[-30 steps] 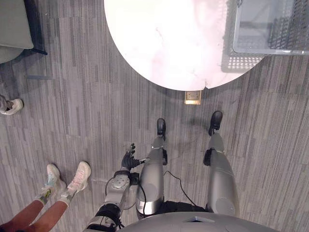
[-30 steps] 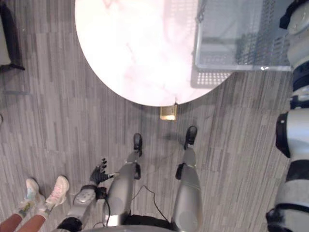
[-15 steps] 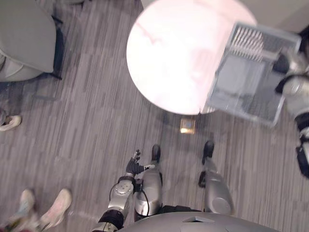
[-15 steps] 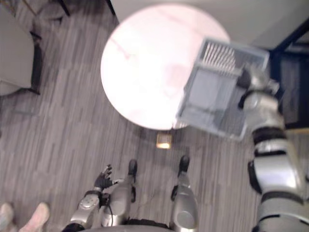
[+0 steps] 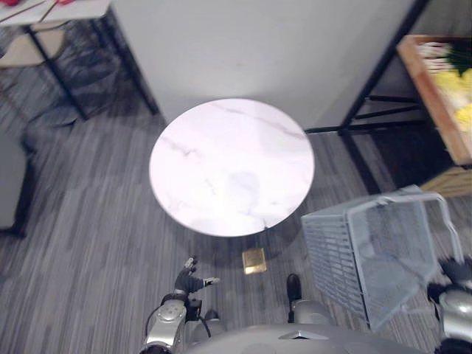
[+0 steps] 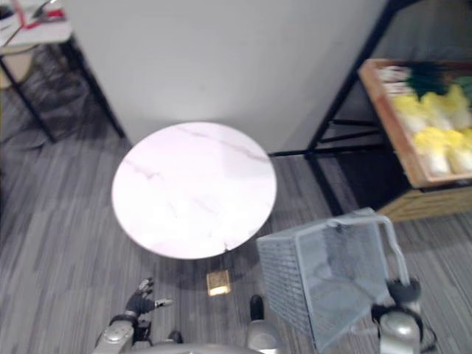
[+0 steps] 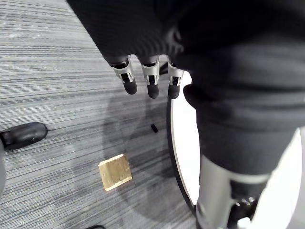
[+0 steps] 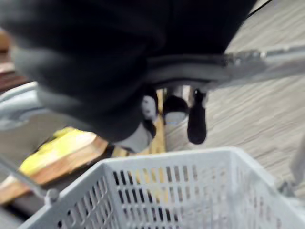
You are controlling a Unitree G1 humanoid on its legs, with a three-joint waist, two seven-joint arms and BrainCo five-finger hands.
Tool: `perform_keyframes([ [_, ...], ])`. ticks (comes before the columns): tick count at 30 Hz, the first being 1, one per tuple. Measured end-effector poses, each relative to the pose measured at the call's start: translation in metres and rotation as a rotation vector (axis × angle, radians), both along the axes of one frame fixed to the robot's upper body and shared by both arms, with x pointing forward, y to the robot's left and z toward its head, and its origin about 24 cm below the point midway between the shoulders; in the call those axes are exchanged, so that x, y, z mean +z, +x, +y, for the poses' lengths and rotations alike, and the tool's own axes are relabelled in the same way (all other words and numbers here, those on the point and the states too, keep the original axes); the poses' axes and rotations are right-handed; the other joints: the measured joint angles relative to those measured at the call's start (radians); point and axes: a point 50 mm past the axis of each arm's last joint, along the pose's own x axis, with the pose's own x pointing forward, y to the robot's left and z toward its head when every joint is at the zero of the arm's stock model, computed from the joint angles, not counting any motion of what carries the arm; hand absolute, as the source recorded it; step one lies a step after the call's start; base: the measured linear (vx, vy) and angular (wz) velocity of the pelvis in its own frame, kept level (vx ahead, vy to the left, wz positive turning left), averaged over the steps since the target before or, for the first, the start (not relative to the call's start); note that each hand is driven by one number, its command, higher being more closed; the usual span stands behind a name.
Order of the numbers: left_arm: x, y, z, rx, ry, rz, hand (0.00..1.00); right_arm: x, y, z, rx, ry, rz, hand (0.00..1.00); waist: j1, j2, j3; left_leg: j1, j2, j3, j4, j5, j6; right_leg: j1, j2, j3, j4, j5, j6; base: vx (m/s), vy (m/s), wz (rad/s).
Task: Pick vegetable in the basket
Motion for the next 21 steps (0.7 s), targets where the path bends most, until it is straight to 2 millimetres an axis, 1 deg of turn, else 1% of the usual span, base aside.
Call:
perform_keyframes([
  [1, 0.001, 0.000, 0.004, -0.006, 0.012, 0.006, 0.00, -0.009, -0.005, 0.008, -0.020, 0.040, 0.007, 1.00, -0.012, 0.006, 0.000, 0.024, 0.014, 0.074, 0.000, -0.006, -0.007, -0.028, -0.023, -0.131, 0.038, -0.043, -0.039, -0.02, 0.004, -1.33],
  [2, 0.000, 0.000, 0.005, -0.004, 0.014, 0.013, 0.00, -0.014, -0.008, 0.013, -0.030, 0.065, 0.015, 1.00, -0.014, 0.021, -0.001, 0.032, 0.033, 0.108, 0.004, -0.010, -0.009, -0.037, -0.037, -0.230, 0.065, -0.069, -0.070, 0.05, 0.020, -1.73],
  [3, -0.001, -0.001, 0.009, 0.010, 0.021, 0.022, 0.00, -0.024, -0.007, 0.021, -0.047, 0.116, 0.017, 1.00, -0.011, 0.050, 0.005, 0.061, 0.059, 0.183, 0.002, -0.013, -0.016, -0.062, -0.075, -0.416, 0.149, -0.104, -0.131, 0.12, 0.019, -1.85],
  [4, -0.002, -0.003, 0.014, 0.029, 0.028, 0.033, 0.00, -0.030, -0.008, 0.025, -0.068, 0.156, 0.017, 1.00, 0.000, 0.042, 0.006, 0.113, 0.065, 0.271, 0.000, -0.024, -0.034, -0.069, -0.132, -0.574, 0.240, -0.133, -0.172, 0.16, 0.023, -1.97],
  [5, -0.004, -0.006, 0.015, 0.039, 0.028, 0.049, 0.00, -0.032, -0.009, 0.026, -0.079, 0.168, 0.022, 1.00, 0.007, 0.051, 0.008, 0.141, 0.063, 0.324, 0.002, -0.032, -0.046, -0.069, -0.159, -0.648, 0.282, -0.139, -0.182, 0.18, 0.007, -2.22],
  [6, -0.008, -0.015, 0.017, 0.059, 0.030, 0.084, 0.00, -0.037, -0.004, 0.028, -0.111, 0.204, 0.000, 1.00, 0.021, 0.056, 0.002, 0.184, 0.064, 0.410, 0.012, -0.038, -0.056, -0.067, -0.201, -0.760, 0.350, -0.136, -0.188, 0.21, -0.044, -2.21],
  [7, -0.012, -0.020, 0.017, 0.086, 0.025, 0.111, 0.00, -0.041, 0.002, 0.033, -0.133, 0.243, -0.023, 1.00, 0.021, 0.063, 0.001, 0.209, 0.069, 0.492, 0.021, -0.034, -0.059, -0.075, -0.220, -0.840, 0.402, -0.151, -0.194, 0.22, -0.075, -2.03],
  [8, -0.015, -0.023, 0.018, 0.101, 0.021, 0.127, 0.00, -0.042, 0.003, 0.035, -0.145, 0.259, -0.031, 1.00, 0.016, 0.064, 0.001, 0.210, 0.076, 0.523, 0.030, -0.029, -0.062, -0.090, -0.219, -0.847, 0.418, -0.169, -0.193, 0.26, -0.133, -1.61],
  [9, -0.016, -0.019, 0.018, 0.132, 0.017, 0.129, 0.00, -0.046, 0.001, 0.039, -0.168, 0.291, -0.037, 1.00, 0.000, 0.069, -0.001, 0.215, 0.081, 0.574, 0.039, -0.001, -0.077, -0.134, -0.191, -0.794, 0.443, -0.186, -0.202, 0.29, -0.188, -1.46],
  [10, -0.019, -0.020, 0.015, 0.172, 0.000, 0.143, 0.00, -0.050, 0.001, 0.045, -0.195, 0.329, -0.062, 1.00, 0.002, 0.065, 0.000, 0.238, 0.083, 0.628, 0.061, 0.043, -0.098, -0.165, -0.160, -0.732, 0.461, -0.207, -0.213, 0.31, -0.206, -1.50],
  [11, -0.021, -0.022, 0.014, 0.191, -0.006, 0.155, 0.00, -0.051, 0.001, 0.048, -0.201, 0.342, -0.071, 1.00, 0.001, 0.062, 0.000, 0.249, 0.087, 0.650, 0.084, 0.061, -0.096, -0.175, -0.147, -0.700, 0.471, -0.218, -0.218, 0.36, -0.235, -1.62],
  [12, -0.025, -0.029, 0.010, 0.191, -0.006, 0.187, 0.00, -0.055, -0.002, 0.053, -0.219, 0.371, -0.079, 1.00, -0.001, 0.058, 0.002, 0.265, 0.114, 0.673, 0.180, 0.104, -0.091, -0.179, -0.120, -0.647, 0.488, -0.256, -0.209, 0.45, -0.274, -1.56],
  [13, -0.026, -0.030, 0.005, 0.189, -0.010, 0.196, 0.00, -0.059, -0.008, 0.058, -0.229, 0.388, -0.067, 1.00, -0.002, 0.057, 0.002, 0.261, 0.177, 0.675, 0.331, 0.160, -0.086, -0.173, -0.080, -0.594, 0.481, -0.279, -0.205, 0.37, -0.228, -1.61],
  [14, -0.027, -0.033, 0.003, 0.185, -0.007, 0.207, 0.00, -0.061, -0.015, 0.061, -0.238, 0.397, -0.054, 1.00, 0.004, 0.062, 0.003, 0.254, 0.225, 0.660, 0.431, 0.214, -0.072, -0.160, -0.048, -0.567, 0.467, -0.285, -0.208, 0.45, -0.249, -1.69],
  [15, -0.029, -0.035, -0.002, 0.182, -0.010, 0.217, 0.00, -0.064, -0.020, 0.066, -0.243, 0.415, -0.040, 1.00, 0.008, 0.071, 0.013, 0.203, 0.300, 0.578, 0.622, 0.230, -0.023, -0.135, 0.017, -0.496, 0.420, -0.289, -0.218, 0.36, -0.198, -1.89],
  [16, -0.031, -0.038, -0.004, 0.214, -0.021, 0.229, 0.00, -0.068, -0.018, 0.074, -0.204, 0.431, -0.017, 1.00, 0.009, 0.079, 0.026, 0.121, 0.301, 0.434, 0.784, 0.139, 0.052, -0.105, 0.077, -0.422, 0.380, -0.276, -0.265, 0.41, -0.228, -1.90],
  [17, -0.032, -0.040, -0.006, 0.228, -0.021, 0.237, 0.00, -0.070, -0.015, 0.078, -0.180, 0.442, 0.000, 1.00, 0.015, 0.076, 0.032, 0.068, 0.266, 0.330, 0.830, 0.089, 0.050, -0.089, 0.100, -0.385, 0.359, -0.272, -0.272, 0.23, -0.128, -2.00],
  [18, -0.032, -0.041, -0.006, 0.262, -0.028, 0.232, 0.00, -0.075, -0.015, 0.085, -0.152, 0.463, 0.027, 1.00, 0.034, 0.067, 0.039, 0.007, 0.202, 0.213, 0.868, 0.027, 0.039, -0.065, 0.138, -0.315, 0.336, -0.271, -0.276, 0.23, -0.068, -2.02],
  [19, -0.029, -0.037, -0.002, 0.277, -0.011, 0.207, 0.00, -0.080, -0.016, 0.092, -0.129, 0.491, 0.059, 1.00, 0.060, 0.065, 0.052, -0.046, 0.160, 0.122, 0.889, -0.024, 0.036, -0.026, 0.169, -0.259, 0.307, -0.267, -0.280, 0.31, -0.032, -2.25],
  [20, -0.027, -0.032, 0.001, 0.287, -0.010, 0.182, 0.00, -0.086, -0.021, 0.098, -0.131, 0.519, 0.098, 1.00, 0.063, 0.066, 0.068, -0.116, 0.146, 0.058, 0.894, -0.057, 0.041, 0.047, 0.192, -0.228, 0.254, -0.250, -0.251, 0.30, -0.005, -1.73],
  [21, -0.026, -0.030, -0.001, 0.296, -0.021, 0.171, 0.00, -0.088, -0.028, 0.099, -0.137, 0.527, 0.118, 1.00, 0.064, 0.060, 0.071, -0.161, 0.146, 0.048, 0.877, -0.072, 0.045, 0.083, 0.200, -0.198, 0.228, -0.250, -0.240, 0.28, 0.038, -1.28],
])
